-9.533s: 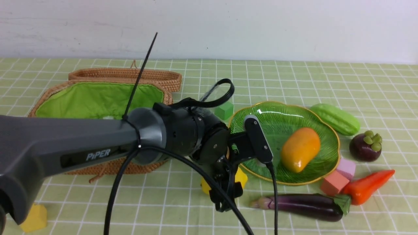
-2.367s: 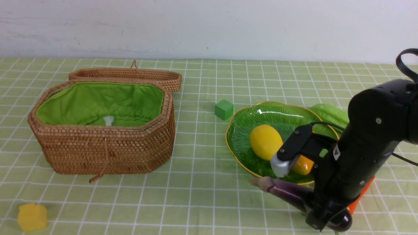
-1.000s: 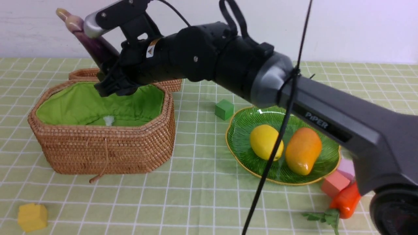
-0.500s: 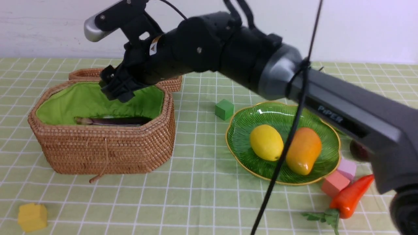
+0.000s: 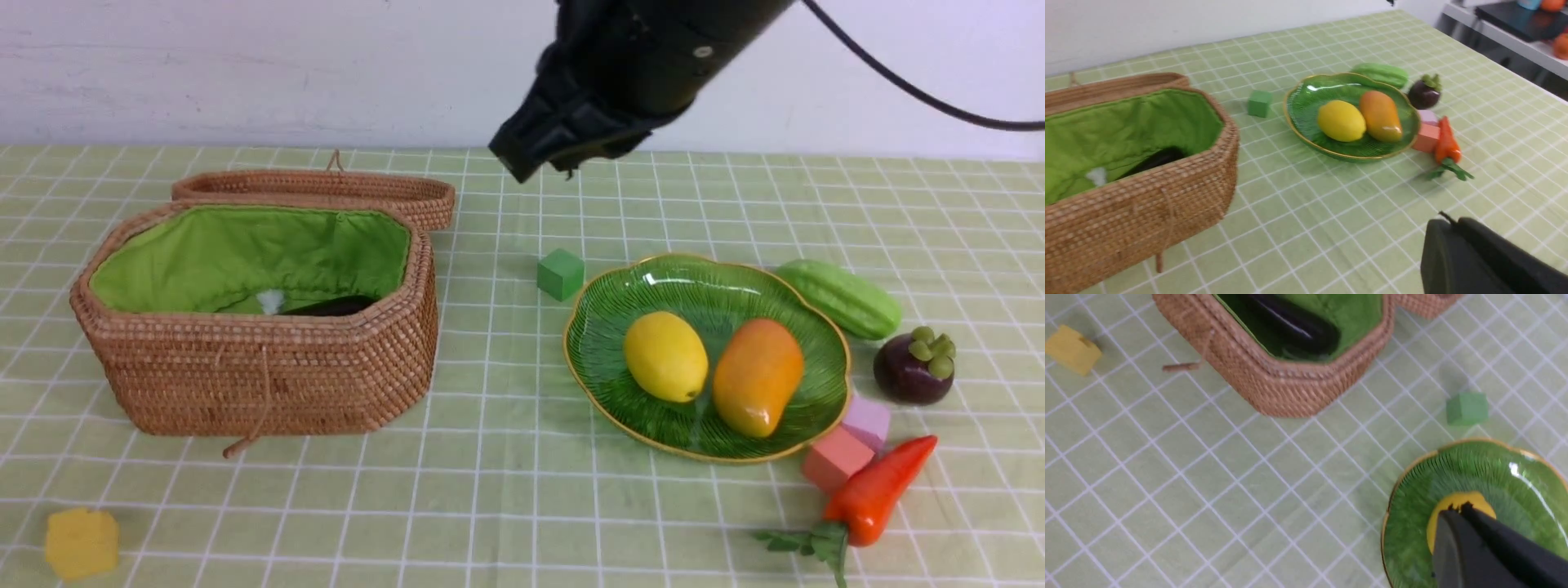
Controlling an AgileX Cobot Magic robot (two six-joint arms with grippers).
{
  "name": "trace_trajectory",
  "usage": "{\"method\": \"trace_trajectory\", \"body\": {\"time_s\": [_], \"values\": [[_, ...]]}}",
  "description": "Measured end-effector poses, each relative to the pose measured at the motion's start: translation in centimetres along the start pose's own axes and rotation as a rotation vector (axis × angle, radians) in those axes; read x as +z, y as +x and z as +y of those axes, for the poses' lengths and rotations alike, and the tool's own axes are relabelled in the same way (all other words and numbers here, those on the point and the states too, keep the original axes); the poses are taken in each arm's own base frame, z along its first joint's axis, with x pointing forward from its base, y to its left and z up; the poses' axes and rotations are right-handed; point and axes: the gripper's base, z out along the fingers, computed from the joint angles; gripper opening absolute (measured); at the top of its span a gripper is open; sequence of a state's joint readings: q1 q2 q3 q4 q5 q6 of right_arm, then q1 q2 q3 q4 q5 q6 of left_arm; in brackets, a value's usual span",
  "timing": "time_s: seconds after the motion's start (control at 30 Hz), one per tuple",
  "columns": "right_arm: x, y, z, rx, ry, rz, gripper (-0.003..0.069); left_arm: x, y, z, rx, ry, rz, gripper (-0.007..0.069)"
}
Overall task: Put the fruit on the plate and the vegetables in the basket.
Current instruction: Use the right arm to grab a carrot and put it into the left basket
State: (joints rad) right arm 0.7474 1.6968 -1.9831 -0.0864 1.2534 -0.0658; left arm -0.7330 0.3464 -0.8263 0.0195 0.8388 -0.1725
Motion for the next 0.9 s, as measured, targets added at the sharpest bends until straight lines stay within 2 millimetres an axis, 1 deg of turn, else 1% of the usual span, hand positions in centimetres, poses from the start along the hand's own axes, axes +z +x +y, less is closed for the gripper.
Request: {"method": "trace_trajectory", "body": {"time_s": [0.03, 0.07, 0.1, 0.17, 0.2, 0.23, 0.27, 0.3, 0.33, 0.43, 0.5, 0.57, 0.67, 0.77, 0.8, 0.87, 0.9], "values": [[-0.6, 0.8, -0.5, 0.027, 0.015, 0.011, -0.0015, 0.0, 0.0, -0.2, 0.009, 0.02, 0.003, 0.0007], [-0.4, 1.7, -0.9, 0.055, 0.027, 0.04, -0.0014, 0.0, 0.0, -0.3, 0.009, 0.033, 0.005, 0.0008], [-0.6, 3.5, -1.7, 0.107, 0.049, 0.082, -0.0011, 0.0, 0.1, -0.5, 0.01, 0.052, 0.007, 0.0008], [-0.9, 5.6, -2.6, 0.166, 0.075, 0.125, -0.0008, 0.0, 0.1, -0.6, 0.009, 0.066, 0.009, 0.0008], [-0.4, 7.4, -3.3, 0.224, 0.096, 0.181, -0.0006, 0.0, 0.1, -0.7, 0.007, 0.072, 0.008, 0.001], [-0.1, 8.3, -3.6, 0.257, 0.108, 0.207, -0.0005, 0.0, 0.1, -0.7, 0.007, 0.073, 0.008, 0.0011], [0.3, 10.1, -4.2, 0.327, 0.128, 0.258, -0.0003, 0.0, 0.1, -0.7, 0.008, 0.075, 0.006, 0.0011], [0.4, 10.4, -4.5, 0.351, 0.136, 0.267, -0.0002, 0.0, 0.0, -0.7, 0.008, 0.075, 0.005, 0.0012], [1.7, 12.9, -5.0, 0.437, 0.161, 0.351, 0.0002, 0.0, 0.0, -0.7, 0.006, 0.077, 0.004, 0.0014], [3.5, 16.0, -5.7, 0.556, 0.199, 0.463, 0.0012, 0.0, 0.0, -0.8, 0.0, 0.084, 0.0, 0.0015], [4.1, 17.2, -6.0, 0.609, 0.217, 0.496, 0.002, 0.0, 0.0, -0.8, -0.005, 0.086, 0.0, 0.0015], [4.8, 18.1, -6.6, 0.684, 0.238, 0.486, 0.0036, 0.0, 0.0, -0.8, -0.007, 0.087, 0.0, 0.0015], [5.3, 18.9, -7.4, 0.764, 0.259, 0.471, 0.0064, 0.0, 0.0, -0.8, -0.008, 0.087, 0.0, 0.0017], [5.5, 20.3, -8.7, 0.856, 0.28, 0.481, 0.0117, 0.0, 0.0, -0.8, -0.009, 0.088, 0.0, 0.0018], [5.5, 20.4, -8.8, 0.862, 0.282, 0.483, 0.0121, 0.0, 0.0, -0.8, -0.009, 0.088, 0.0, 0.0018], [5.7, 22.1, -10.2, 0.971, 0.292, 0.477, 0.0196, 0.0, 0.0, -0.8, -0.01, 0.088, 0.001, 0.002], [5.8, 22.4, -10.5, 0.995, 0.294, 0.472, 0.0216, 0.0, 0.0, -0.8, -0.011, 0.089, 0.001, 0.002]]}}
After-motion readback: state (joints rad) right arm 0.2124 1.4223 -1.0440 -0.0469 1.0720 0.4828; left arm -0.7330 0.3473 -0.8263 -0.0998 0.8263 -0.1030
